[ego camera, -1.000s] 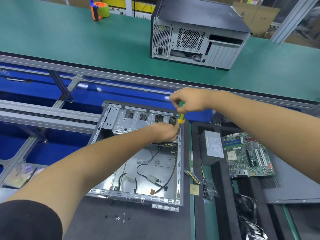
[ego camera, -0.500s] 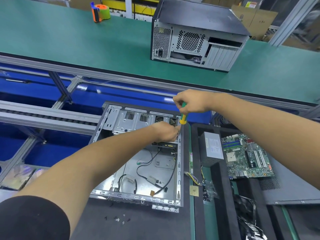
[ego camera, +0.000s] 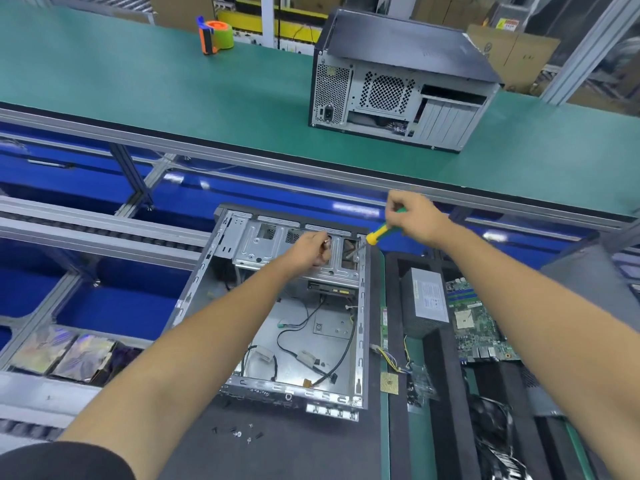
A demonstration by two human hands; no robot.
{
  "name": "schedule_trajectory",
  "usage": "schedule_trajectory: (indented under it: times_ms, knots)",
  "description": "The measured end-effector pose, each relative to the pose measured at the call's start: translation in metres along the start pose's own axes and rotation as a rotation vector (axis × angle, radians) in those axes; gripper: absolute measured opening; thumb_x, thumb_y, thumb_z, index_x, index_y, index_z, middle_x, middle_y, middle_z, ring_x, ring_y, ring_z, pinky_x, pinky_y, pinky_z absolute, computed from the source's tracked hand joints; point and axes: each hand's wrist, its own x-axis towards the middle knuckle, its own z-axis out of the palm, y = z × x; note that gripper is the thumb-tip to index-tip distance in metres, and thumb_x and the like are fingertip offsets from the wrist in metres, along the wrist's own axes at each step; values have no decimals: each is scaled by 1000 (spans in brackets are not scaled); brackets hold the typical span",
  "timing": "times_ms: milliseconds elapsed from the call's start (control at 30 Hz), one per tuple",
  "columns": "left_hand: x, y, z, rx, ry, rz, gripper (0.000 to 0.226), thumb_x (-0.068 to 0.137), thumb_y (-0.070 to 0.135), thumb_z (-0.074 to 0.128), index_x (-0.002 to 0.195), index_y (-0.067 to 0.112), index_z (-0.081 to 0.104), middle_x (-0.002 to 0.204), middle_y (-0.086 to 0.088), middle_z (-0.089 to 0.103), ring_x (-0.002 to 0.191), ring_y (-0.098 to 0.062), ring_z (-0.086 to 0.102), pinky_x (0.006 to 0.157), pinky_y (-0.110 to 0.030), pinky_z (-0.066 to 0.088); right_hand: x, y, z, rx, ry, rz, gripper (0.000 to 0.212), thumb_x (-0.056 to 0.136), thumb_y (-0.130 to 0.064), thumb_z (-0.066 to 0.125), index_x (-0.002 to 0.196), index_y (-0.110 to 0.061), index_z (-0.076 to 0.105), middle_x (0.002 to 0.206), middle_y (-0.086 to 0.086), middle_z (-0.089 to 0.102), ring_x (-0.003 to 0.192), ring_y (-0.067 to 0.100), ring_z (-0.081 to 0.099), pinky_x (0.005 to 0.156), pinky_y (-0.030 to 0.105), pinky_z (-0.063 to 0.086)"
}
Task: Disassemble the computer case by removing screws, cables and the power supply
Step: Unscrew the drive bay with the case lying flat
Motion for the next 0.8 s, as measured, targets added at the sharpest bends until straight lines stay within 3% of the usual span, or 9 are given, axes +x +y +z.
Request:
schedule_trajectory:
  times_ms: [167, 333, 433, 500, 600, 667, 700, 800]
  knots:
    - [-11, -1, 12, -292, 104, -107, 28, 107, 13, 29, 87, 11, 49, 67, -3, 45, 45, -7, 25, 42, -21, 16, -26, 35, 37, 337, 248, 237, 19, 96, -8, 54, 78, -11, 51, 81, 12, 58, 47, 19, 54, 47, 28, 46]
    - [-26, -9, 20, -574, 156, -136, 26, 111, 12, 32, 98, 3, 53, 92, -12, 60, 65, -11, 48, 53, -21, 34, -59, 29, 84, 820, 405, 437, 17, 99, -6, 48, 84, -12, 46, 91, 17, 59, 49, 21, 62, 49, 30, 55]
    - [-40, -20, 21, -674, 136, -126, 22, 107, -2, 42, 123, -8, 55, 117, -18, 62, 92, -17, 64, 74, -24, 54, -80, 13, 108, 1093, 412, 486, 8, 98, -4, 44, 95, -10, 45, 88, 20, 61, 54, 23, 64, 51, 29, 56]
    - [-51, -29, 18, -650, 134, -119, 32, 104, -8, 44, 135, -10, 52, 126, -18, 63, 111, -21, 65, 95, -28, 56, -93, 4, 122, 1204, 351, 492, 21, 97, -4, 38, 116, -5, 48, 87, 20, 63, 55, 20, 64, 52, 28, 56]
    - [-70, -37, 18, -602, 175, -116, 33, 107, -3, 40, 137, -9, 52, 123, -15, 66, 121, -24, 63, 92, -26, 56, -113, -8, 143, 1187, 297, 502, 29, 91, 2, 38, 117, 3, 50, 87, 18, 57, 56, 19, 59, 50, 29, 51]
    - [-88, -40, 19, -549, 193, -123, 32, 110, 3, 39, 135, -9, 54, 115, -11, 68, 110, -20, 68, 79, -20, 57, -127, -13, 160, 1062, 320, 527, 26, 87, 7, 42, 111, 0, 48, 89, 20, 55, 61, 23, 57, 51, 32, 47]
    - [-97, -42, 18, -516, 193, -129, 30, 110, 6, 40, 132, -7, 57, 106, -8, 69, 94, -14, 71, 72, -17, 56, -134, -15, 168, 999, 337, 534, 24, 85, 9, 44, 105, -5, 45, 90, 20, 54, 61, 25, 57, 51, 33, 46]
    - [-129, -52, 12, -424, 140, -131, 24, 111, 11, 41, 109, 2, 63, 82, -3, 61, 57, -5, 58, 51, -14, 47, -153, -23, 193, 876, 335, 520, 28, 82, 10, 45, 98, -12, 39, 91, 17, 51, 58, 24, 52, 50, 32, 46]
